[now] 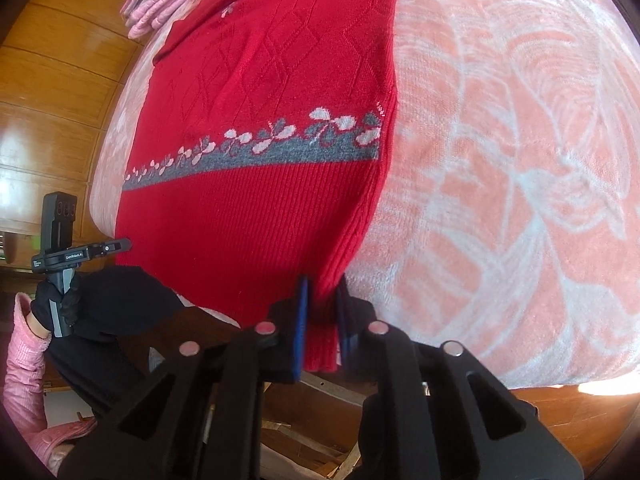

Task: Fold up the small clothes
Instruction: 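Grasp the ribbed hem with the left tool while the right tool grasps it too, then lift the hem with both tools and fold it up over the sleeves toward the collar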

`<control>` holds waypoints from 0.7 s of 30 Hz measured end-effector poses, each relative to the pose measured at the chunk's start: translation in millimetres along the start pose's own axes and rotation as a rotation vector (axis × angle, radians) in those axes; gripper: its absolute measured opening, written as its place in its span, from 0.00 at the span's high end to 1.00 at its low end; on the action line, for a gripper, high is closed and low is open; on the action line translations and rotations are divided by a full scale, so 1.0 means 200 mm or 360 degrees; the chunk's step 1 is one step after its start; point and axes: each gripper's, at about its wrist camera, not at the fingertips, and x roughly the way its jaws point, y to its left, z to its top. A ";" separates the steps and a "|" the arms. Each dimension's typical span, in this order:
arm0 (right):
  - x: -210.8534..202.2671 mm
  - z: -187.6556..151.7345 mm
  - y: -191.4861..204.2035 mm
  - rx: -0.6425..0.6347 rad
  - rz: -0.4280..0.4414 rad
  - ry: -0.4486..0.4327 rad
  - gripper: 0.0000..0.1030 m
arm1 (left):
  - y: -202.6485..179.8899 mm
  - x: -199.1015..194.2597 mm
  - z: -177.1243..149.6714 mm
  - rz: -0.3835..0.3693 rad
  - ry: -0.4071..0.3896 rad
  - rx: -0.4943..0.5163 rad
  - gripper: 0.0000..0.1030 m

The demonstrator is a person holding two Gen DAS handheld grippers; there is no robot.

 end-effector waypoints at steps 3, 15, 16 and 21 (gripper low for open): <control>-0.01 0.00 0.01 -0.0009 0.0020 -0.0015 0.94 | 0.00 -0.01 0.01 -0.0037 -0.0020 -0.0014 0.92; -0.26 0.13 0.02 0.0109 0.0300 -0.0284 0.95 | -0.09 -0.23 0.14 -0.0290 -0.0254 -0.0055 0.92; -0.28 0.15 0.02 0.0118 0.0303 -0.0303 0.95 | -0.09 -0.25 0.16 -0.0295 -0.0266 -0.0063 0.92; -0.33 0.29 0.02 0.0191 0.0305 -0.0366 0.96 | -0.12 -0.28 0.29 -0.0287 -0.0328 -0.0093 0.92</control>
